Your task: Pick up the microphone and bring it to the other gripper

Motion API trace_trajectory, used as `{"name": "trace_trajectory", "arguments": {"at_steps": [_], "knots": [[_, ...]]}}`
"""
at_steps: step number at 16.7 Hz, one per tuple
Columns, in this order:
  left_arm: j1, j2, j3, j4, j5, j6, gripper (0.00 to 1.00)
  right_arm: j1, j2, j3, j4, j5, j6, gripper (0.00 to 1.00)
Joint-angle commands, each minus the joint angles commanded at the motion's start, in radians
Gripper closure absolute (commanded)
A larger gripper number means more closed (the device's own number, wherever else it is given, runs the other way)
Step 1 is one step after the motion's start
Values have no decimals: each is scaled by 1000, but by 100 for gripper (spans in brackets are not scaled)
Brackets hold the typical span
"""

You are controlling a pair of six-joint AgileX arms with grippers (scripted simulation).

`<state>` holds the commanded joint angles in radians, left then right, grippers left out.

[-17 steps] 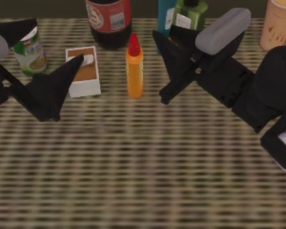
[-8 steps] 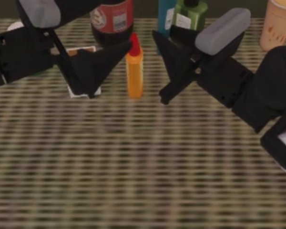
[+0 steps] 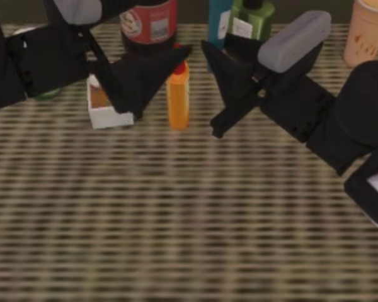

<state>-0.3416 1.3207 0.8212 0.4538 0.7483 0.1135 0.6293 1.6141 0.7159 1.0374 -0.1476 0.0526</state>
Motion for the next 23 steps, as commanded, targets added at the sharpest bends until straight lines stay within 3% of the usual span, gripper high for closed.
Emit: {"name": "trace_trajectory", "arguments": {"at_steps": [7,12,23], "knots": [[-162,238,188,56,-158,-8,0,0,0,0,0,0,0,100],[-173,252,200,60,-169,-8,0,0,0,0,0,0,0,100],[-173,252,200,60,-169,-8,83,0,0,0,0,0,0,100]]}}
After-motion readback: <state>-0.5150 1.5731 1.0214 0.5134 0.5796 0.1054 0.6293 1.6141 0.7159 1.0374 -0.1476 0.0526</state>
